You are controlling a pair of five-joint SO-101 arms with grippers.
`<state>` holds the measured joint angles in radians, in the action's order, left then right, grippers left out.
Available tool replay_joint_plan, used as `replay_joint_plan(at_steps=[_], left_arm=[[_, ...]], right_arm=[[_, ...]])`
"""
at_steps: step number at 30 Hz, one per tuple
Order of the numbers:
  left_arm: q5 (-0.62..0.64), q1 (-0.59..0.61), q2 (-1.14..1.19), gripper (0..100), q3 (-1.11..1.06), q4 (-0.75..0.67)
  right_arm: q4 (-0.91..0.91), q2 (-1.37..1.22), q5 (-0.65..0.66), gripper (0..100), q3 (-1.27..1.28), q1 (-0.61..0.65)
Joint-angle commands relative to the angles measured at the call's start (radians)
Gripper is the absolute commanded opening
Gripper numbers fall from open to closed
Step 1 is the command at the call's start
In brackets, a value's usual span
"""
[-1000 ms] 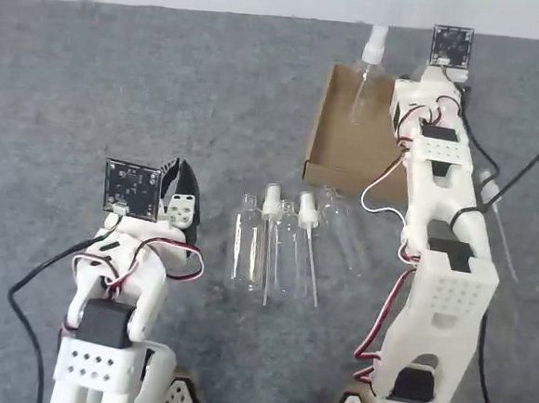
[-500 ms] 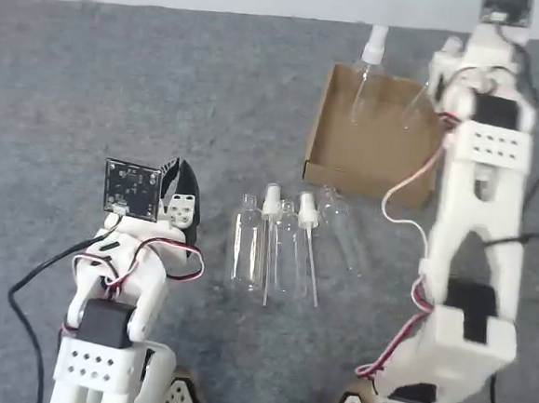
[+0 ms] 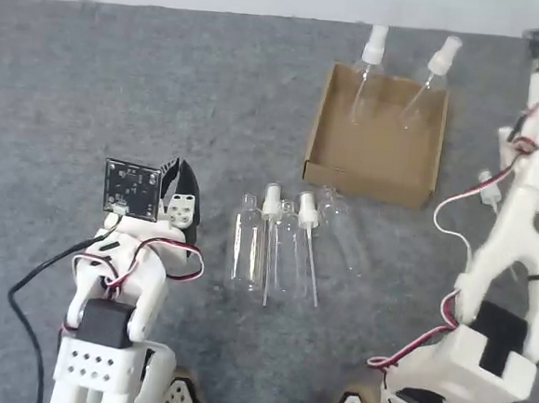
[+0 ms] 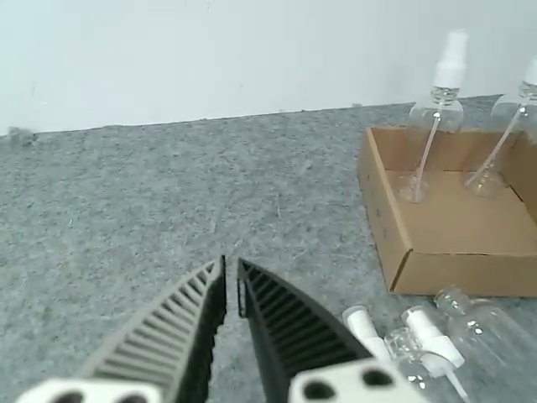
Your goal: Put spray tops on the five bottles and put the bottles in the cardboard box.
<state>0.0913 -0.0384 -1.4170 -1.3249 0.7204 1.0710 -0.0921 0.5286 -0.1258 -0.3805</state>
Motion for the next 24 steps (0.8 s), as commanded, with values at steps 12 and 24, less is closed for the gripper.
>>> replay_joint_plan(at_steps=[12,24], left_arm=[[0.006,0.005,-0.012,1,0.008,-0.026],[0.006,0.005,-0.012,1,0.008,-0.026]], right_arm=[[-0.082,-0.466,0.009,27.4,-0.242,0.019],[-0.070,-0.650,-0.046,4.6,-0.365,-0.018]])
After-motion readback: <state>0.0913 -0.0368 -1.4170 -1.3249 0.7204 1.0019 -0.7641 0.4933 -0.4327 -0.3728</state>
